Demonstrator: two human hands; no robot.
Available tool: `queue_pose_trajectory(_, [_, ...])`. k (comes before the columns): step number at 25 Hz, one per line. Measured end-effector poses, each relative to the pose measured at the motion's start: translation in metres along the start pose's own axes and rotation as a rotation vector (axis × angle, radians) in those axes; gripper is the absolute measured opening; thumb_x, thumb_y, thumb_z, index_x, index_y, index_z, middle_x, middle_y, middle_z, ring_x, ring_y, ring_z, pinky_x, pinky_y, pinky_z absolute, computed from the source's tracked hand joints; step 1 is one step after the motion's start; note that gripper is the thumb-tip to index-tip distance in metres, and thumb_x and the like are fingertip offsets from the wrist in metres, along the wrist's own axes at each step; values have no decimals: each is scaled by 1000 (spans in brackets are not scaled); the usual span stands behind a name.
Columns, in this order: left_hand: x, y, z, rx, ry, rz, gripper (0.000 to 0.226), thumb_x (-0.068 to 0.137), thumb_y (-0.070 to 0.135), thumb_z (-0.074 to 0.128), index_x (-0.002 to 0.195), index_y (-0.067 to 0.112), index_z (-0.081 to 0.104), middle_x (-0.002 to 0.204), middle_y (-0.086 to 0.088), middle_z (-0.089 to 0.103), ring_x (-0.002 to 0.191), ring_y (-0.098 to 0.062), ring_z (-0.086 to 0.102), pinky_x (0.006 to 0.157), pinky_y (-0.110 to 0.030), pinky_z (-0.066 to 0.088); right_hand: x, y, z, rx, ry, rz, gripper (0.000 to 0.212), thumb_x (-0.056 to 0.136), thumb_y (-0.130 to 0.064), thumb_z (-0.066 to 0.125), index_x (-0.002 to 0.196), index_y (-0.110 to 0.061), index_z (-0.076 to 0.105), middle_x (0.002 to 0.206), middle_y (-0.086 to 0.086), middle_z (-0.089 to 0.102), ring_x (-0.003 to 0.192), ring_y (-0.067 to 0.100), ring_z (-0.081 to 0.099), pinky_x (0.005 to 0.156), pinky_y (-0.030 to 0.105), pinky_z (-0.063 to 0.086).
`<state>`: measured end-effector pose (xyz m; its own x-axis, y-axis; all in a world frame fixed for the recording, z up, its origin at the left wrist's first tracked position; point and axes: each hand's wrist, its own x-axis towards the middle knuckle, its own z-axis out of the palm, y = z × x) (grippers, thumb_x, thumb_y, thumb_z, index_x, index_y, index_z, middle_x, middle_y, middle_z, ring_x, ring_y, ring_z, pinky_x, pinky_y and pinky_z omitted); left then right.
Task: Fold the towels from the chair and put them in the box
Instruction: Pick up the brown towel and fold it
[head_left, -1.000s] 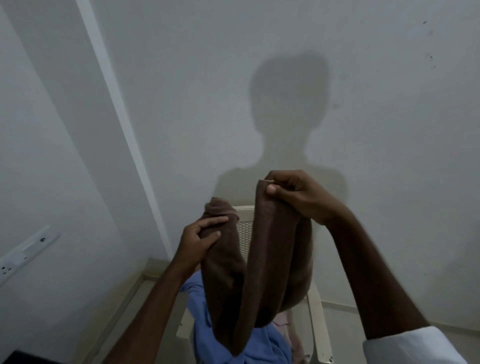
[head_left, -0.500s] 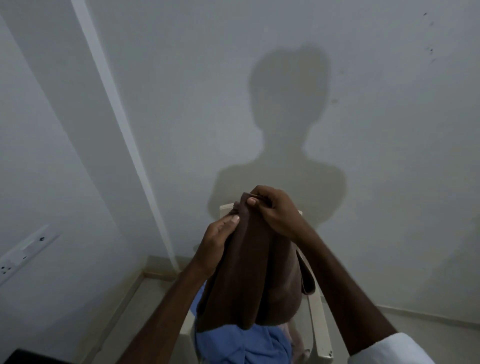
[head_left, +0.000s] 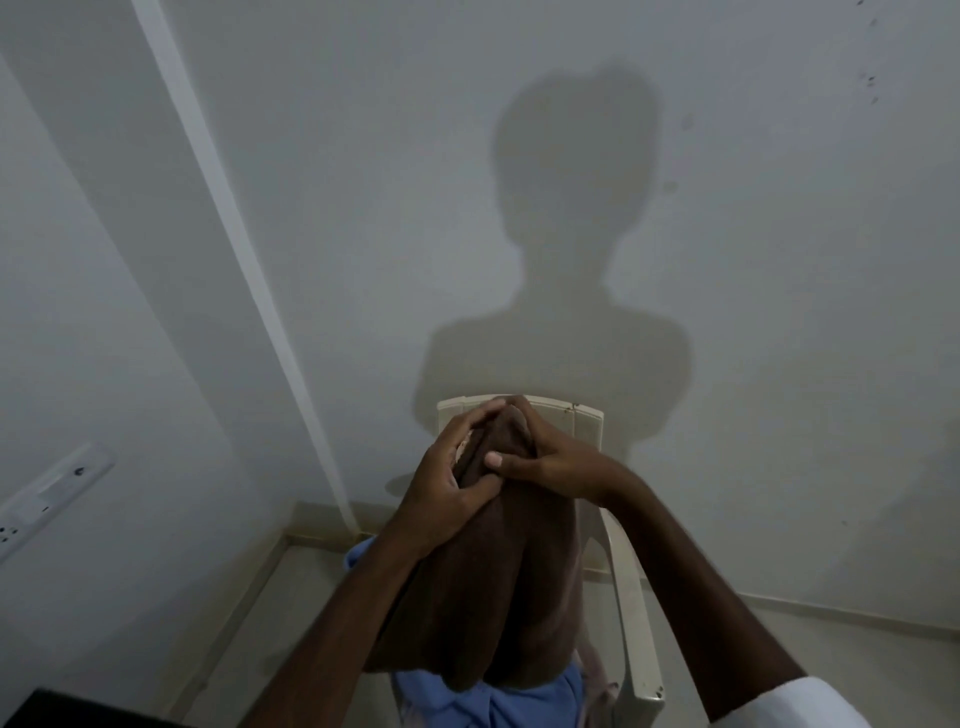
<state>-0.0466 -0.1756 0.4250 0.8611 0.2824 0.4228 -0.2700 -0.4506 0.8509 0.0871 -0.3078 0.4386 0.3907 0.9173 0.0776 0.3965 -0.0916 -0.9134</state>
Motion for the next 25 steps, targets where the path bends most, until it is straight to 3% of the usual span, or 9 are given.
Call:
queue_pose_trajectory(3, [2,5,-4,106,-83,103,73,76,-15,63,141,15,49,139,2,53,134,-16,47,113,-38,39,-2,7,4,92,50,-6,40,94,-21,72,131,-27,57,122,-9,68,116,11,64,97,30,52])
queue_pose_trajectory(5, [3,8,-7,195,-137,153,75,76,-14,62,141,22,50,140,5,49,135,-16,45,112,-36,39,-3,8,10,104,124,-69,30,93,-14,71,121,-18,61,111,-11,68,110,11,65,91,30,53])
queue_pose_trajectory(9, [6,2,-13,187,-134,111,72,80,-8,65,141,26,50,140,1,43,138,-17,41,111,-35,40,-2,7,18,88,307,-198,23,87,-7,76,98,-2,56,92,5,64,90,22,63,78,41,52])
queue_pose_trajectory(11, [3,-7,-19,68,-102,12,68,83,4,71,142,27,47,136,1,50,135,-17,45,104,-40,48,-1,6,17,63,368,-194,28,83,-13,80,89,-4,55,85,16,61,81,31,60,70,40,48])
queue_pose_trajectory(13, [-5,-20,-25,-24,-110,-134,61,83,20,77,137,30,50,130,4,58,127,-12,53,96,-34,53,-1,1,15,69,436,-219,27,83,-13,81,88,-6,55,82,16,61,76,24,58,68,34,46])
queue_pose_trajectory(17, [-51,-71,-28,227,-217,-395,38,73,42,83,106,38,64,97,18,70,89,7,67,75,-14,52,-1,-20,-5,88,698,-336,27,83,0,79,90,0,53,75,6,50,70,8,48,65,20,40])
queue_pose_trajectory(21, [-82,-112,-28,126,16,-477,29,78,15,83,105,11,72,78,13,75,74,5,68,67,-14,49,-10,-35,-35,58,655,-355,24,88,2,73,91,-4,50,80,0,50,72,5,50,68,17,40])
queue_pose_trajectory(23, [-77,-108,-38,56,198,-494,18,79,-2,77,92,9,73,67,15,72,63,7,63,63,-18,50,-18,-33,-55,51,584,-326,23,90,-2,72,93,-10,50,81,0,50,73,5,50,67,18,41])
queue_pose_trajectory(25, [-65,-93,-58,-9,388,-453,25,82,-10,70,83,15,70,62,14,69,59,4,60,60,-20,51,-29,-21,-78,62,528,-257,23,91,-5,71,90,-10,49,78,2,49,73,11,48,62,23,38])
